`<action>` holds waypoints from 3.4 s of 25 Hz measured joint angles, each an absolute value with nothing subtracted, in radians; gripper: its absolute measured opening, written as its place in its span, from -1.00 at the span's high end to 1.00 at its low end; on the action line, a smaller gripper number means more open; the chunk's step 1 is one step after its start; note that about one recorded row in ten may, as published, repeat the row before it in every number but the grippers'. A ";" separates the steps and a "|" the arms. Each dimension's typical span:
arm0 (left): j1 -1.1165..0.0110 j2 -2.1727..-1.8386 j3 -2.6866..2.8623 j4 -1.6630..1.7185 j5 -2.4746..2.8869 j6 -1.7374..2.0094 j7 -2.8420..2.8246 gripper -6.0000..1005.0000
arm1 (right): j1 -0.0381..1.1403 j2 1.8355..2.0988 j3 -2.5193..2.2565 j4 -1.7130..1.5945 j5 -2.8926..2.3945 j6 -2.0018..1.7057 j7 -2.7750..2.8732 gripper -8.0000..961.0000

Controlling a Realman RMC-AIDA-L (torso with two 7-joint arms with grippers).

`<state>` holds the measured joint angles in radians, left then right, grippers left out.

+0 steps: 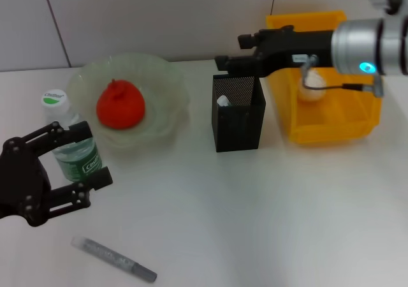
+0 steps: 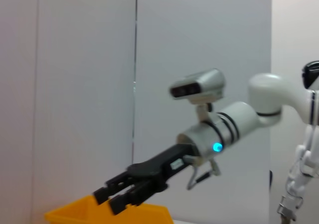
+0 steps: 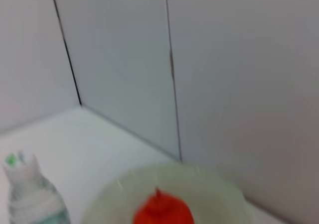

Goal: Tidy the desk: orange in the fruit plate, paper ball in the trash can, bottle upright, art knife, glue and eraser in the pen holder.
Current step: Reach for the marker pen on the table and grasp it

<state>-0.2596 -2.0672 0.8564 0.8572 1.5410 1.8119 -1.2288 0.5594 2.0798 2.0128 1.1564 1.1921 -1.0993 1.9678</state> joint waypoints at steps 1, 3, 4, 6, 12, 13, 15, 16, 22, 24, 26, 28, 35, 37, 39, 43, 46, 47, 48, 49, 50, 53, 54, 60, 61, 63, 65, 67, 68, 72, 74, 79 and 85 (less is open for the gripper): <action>-0.260 -2.067 0.856 0.857 1.541 1.812 -1.229 -0.40 | 0.540 2.079 2.014 1.157 1.239 -1.105 1.938 -0.53; -0.256 -2.067 0.835 0.841 1.534 1.812 -1.229 -0.40 | 0.505 2.078 2.018 1.158 1.315 -1.120 1.886 -0.53; -0.256 -2.067 0.826 0.835 1.533 1.814 -1.229 -0.40 | 0.489 2.077 2.022 1.157 1.349 -1.131 1.859 -0.53; -0.256 -2.068 0.813 0.827 1.532 1.816 -1.229 -0.40 | 0.461 2.077 2.025 1.154 1.402 -1.160 1.804 -0.53; -0.260 -2.067 0.795 0.780 1.524 1.809 -1.231 -0.40 | 0.401 2.080 2.027 1.071 1.569 -1.284 1.593 -0.53; -0.259 -2.067 0.795 0.776 1.523 1.808 -1.231 -0.39 | 0.399 2.079 2.030 1.050 1.582 -1.305 1.567 -0.53; -0.257 -2.066 0.795 0.771 1.522 1.803 -1.231 -0.39 | 0.400 2.077 2.046 1.005 1.593 -1.344 1.527 -0.53; -0.255 -2.067 0.794 0.766 1.522 1.797 -1.231 -0.39 | 0.401 2.077 2.060 0.981 1.595 -1.363 1.512 -0.53; -0.252 -2.066 0.795 0.707 1.525 1.758 -1.219 -0.39 | 0.407 2.076 2.147 0.918 1.598 -1.508 1.452 -0.53; -0.252 -2.066 0.797 0.702 1.526 1.750 -1.212 -0.39 | 0.401 2.076 2.154 0.917 1.594 -1.528 1.448 -0.53; -0.253 -2.066 0.797 0.702 1.526 1.747 -1.207 -0.39 | 0.399 2.076 2.154 0.915 1.594 -1.531 1.445 -0.53; -0.253 -2.066 0.796 0.702 1.526 1.747 -1.206 -0.39 | 0.398 2.076 2.154 0.902 1.594 -1.533 1.443 -0.53; -0.260 -2.064 0.796 0.701 1.528 1.743 -1.206 -0.38 | 0.398 2.076 2.144 0.867 1.582 -1.534 1.425 -0.53; -0.262 -2.065 0.797 0.701 1.528 1.740 -1.206 -0.38 | 0.402 2.076 2.143 0.861 1.578 -1.534 1.425 -0.53; -0.263 -2.066 0.801 0.701 1.528 1.733 -1.205 -0.38 | 0.405 2.076 2.143 0.860 1.576 -1.533 1.425 -0.53; -0.264 -2.066 0.805 0.701 1.529 1.708 -1.207 -0.38 | 0.412 2.075 2.143 0.859 1.576 -1.526 1.425 -0.53; -0.262 -2.065 0.805 0.702 1.530 1.685 -1.218 -0.38 | 0.420 2.075 2.143 0.852 1.576 -1.522 1.424 -0.53; -0.259 -2.065 0.805 0.706 1.531 1.682 -1.220 -0.38 | 0.421 2.075 2.144 0.849 1.576 -1.522 1.422 -0.53; -0.258 -2.064 0.805 0.707 1.531 1.681 -1.221 -0.38 | 0.422 2.075 2.146 0.845 1.576 -1.522 1.419 -0.53; -0.256 -2.064 0.804 0.712 1.536 1.680 -1.229 -0.37 | 0.422 2.075 2.148 0.841 1.576 -1.522 1.416 -0.53; -0.255 -2.063 0.801 0.718 1.545 1.678 -1.240 -0.37 | 0.422 2.076 2.149 0.838 1.576 -1.522 1.414 -0.53; -0.252 -2.062 0.794 0.752 1.594 1.653 -1.300 -0.37 | 0.421 2.076 2.150 0.833 1.576 -1.521 1.414 -0.53; -0.251 -2.062 0.793 0.770 1.617 1.638 -1.329 -0.37 | 0.421 2.076 2.150 0.828 1.576 -1.521 1.412 -0.53; -0.242 -2.067 0.793 0.911 1.758 1.582 -1.501 -0.37 | 0.432 2.076 2.152 0.764 1.581 -1.507 1.368 -0.53; -0.236 -2.067 0.794 0.944 1.774 1.580 -1.530 -0.37 | 0.435 2.077 2.152 0.750 1.582 -1.502 1.360 -0.53; -0.224 -2.066 0.794 1.023 1.814 1.576 -1.589 -0.37 | 0.438 2.078 2.152 0.720 1.589 -1.496 1.343 -0.53; -0.219 -2.065 0.794 1.075 1.851 1.574 -1.634 -0.37 | 0.438 2.080 2.153 0.701 1.598 -1.493 1.335 -0.53; -0.217 -2.064 0.796 1.145 1.909 1.577 -1.696 -0.36 | 0.438 2.080 2.154 0.681 1.613 -1.492 1.329 -0.53; -0.216 -2.065 0.799 1.179 1.938 1.580 -1.723 -0.36 | 0.436 2.080 2.155 0.674 1.619 -1.491 1.326 -0.53; -0.214 -2.069 0.810 1.329 2.035 1.603 -1.840 -0.36 | 0.425 2.081 2.164 0.649 1.644 -1.487 1.310 -0.53; -0.214 -2.068 0.819 1.377 2.048 1.618 -1.884 -0.36 | 0.424 2.081 2.166 0.623 1.662 -1.486 1.291 -0.53; -0.216 -2.068 0.890 1.504 2.136 1.630 -2.011 -0.36 | 0.423 2.079 2.166 0.604 1.669 -1.484 1.277 -0.53; -0.221 -2.070 1.102 1.631 2.302 1.646 -2.173 -0.36 | 0.423 2.079 2.174 0.602 1.669 -1.483 1.275 -0.53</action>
